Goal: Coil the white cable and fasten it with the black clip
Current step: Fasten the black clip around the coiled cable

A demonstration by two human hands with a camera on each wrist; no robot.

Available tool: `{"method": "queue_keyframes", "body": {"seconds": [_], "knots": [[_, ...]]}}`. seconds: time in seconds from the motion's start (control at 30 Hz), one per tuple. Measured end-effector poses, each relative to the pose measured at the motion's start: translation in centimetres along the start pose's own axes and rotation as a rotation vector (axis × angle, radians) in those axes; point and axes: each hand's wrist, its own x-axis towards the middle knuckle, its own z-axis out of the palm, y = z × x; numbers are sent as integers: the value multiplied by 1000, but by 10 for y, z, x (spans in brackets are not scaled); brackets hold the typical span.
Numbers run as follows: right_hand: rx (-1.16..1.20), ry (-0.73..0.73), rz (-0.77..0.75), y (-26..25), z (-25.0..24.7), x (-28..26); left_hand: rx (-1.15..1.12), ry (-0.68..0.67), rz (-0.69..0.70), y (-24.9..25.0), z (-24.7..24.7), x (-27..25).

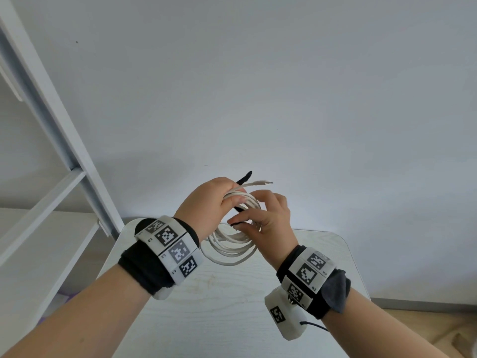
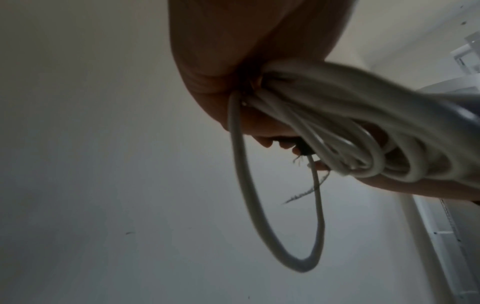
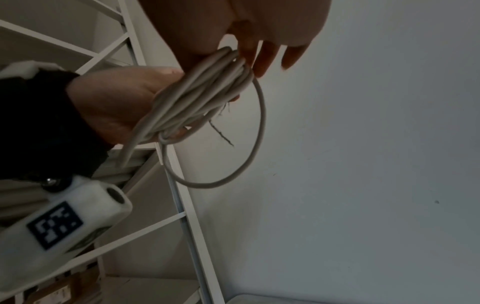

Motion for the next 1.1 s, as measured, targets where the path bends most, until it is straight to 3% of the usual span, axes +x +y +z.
{"method": "queue_keyframes", "body": {"seconds": [0.2,0.33,0.43,0.57,0.7,0.87,1.1], "knots": [[-84,130,-69,-6,-3,-9,84,-7,9,4,-1,0],[-69,119,-267,-11,-13,-10,105,-27,-40,-2,-3,-1],[-81,128,-430,-14,-18,-10,162,-116,-50,2,-3,-2],[-317,169,-520,-21,-23,-7,222,-208,-56,9,-1,1],[-463,152,-401,-28,-33,3,264,-232,-81,11,-2,0],[-223,-56,-141,-34,-36,9,218,-209,-45,14,-7,-2],[-67,-81,44,-31,-37,16,161,-242,-63,10,-6,-3]]}}
